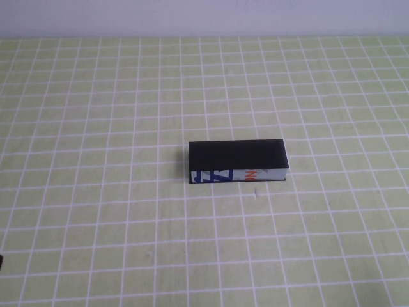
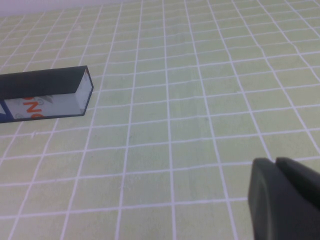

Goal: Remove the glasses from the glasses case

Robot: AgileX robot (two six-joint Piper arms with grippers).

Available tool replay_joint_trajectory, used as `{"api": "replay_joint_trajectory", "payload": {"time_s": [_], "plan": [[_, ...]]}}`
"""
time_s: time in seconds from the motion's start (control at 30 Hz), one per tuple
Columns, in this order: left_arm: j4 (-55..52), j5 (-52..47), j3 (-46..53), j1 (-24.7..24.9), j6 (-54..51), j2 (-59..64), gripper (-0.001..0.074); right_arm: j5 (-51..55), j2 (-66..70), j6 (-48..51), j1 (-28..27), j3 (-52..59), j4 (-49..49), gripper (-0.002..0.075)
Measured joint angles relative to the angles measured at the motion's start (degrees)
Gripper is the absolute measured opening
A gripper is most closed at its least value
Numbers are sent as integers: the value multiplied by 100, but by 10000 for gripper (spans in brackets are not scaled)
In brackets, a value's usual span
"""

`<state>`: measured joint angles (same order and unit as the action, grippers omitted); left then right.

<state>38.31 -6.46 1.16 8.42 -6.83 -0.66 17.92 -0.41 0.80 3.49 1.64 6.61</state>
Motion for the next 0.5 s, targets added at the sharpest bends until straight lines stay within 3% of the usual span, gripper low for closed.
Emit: {"api": "replay_joint_trajectory", "payload": {"time_s": [0.17,0.33,0.5], "plan": [[115,-1023,-815,0,0,814,-4,0,0,0,0,0,0,-17],[-52,-2277,-2006,0,-84,2651,-4,0,0,0,0,0,0,-17],[-137,-2826,-3302,0,-1016,4660,-4,0,0,0,0,0,0,-17]]}}
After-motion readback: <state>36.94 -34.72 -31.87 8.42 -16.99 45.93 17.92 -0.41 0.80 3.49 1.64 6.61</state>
